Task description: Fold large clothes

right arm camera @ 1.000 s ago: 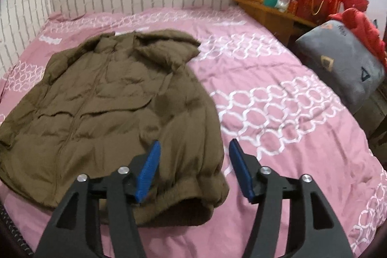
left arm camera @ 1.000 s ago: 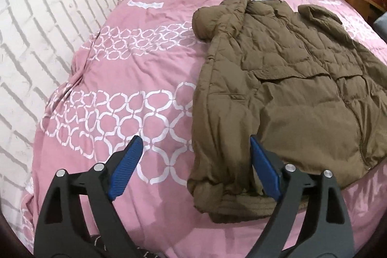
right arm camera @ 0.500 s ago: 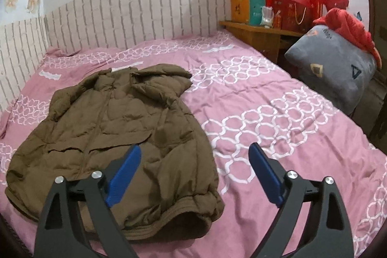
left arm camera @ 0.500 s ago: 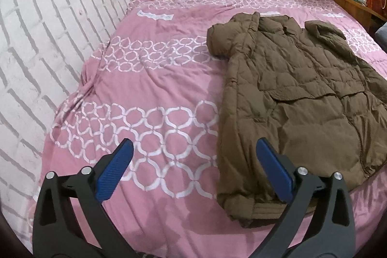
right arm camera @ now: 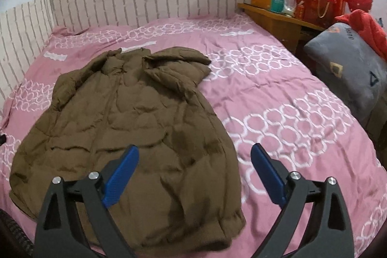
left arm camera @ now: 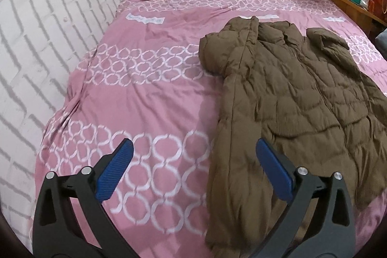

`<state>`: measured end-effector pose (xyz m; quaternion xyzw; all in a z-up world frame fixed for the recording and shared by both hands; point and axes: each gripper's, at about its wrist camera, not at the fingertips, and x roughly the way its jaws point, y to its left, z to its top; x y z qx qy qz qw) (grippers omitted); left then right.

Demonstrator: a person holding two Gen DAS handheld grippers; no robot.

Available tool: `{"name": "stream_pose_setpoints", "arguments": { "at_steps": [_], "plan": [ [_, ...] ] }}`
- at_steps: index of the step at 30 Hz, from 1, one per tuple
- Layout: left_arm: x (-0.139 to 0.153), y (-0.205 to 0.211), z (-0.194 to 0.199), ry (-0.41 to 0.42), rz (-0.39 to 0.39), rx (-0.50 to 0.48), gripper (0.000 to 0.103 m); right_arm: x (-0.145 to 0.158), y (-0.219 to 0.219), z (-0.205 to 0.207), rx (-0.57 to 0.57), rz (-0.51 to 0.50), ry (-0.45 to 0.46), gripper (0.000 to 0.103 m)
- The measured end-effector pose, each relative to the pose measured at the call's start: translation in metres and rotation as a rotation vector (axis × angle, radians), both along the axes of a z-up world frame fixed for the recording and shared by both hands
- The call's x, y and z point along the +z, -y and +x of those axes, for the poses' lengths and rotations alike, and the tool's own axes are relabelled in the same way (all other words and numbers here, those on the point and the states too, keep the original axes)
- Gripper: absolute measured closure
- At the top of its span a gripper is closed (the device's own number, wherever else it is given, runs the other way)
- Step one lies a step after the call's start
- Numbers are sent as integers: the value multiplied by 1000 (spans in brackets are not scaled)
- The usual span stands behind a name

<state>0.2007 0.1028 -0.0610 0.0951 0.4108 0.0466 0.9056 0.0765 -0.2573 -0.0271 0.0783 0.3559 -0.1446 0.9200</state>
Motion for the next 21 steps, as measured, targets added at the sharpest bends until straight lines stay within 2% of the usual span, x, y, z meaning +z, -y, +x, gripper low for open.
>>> {"name": "stream_pose_setpoints", "arguments": {
  "at_steps": [8,15,19,21],
  "plan": [
    [4,30,62,-15,-19,-48,3,-11,8,69,32,-30,-87,7],
    [-4,61,125,-49,21,-130,3,-26,16,116,66,-103,-181,7],
    [-23,73,169,-85,73,-154,3,-30,31,130,53,-147,-235,7],
    [-37,81,192,-131,89,-156,3,-33,39,132,34,-144,-250,7]
  ]
}}
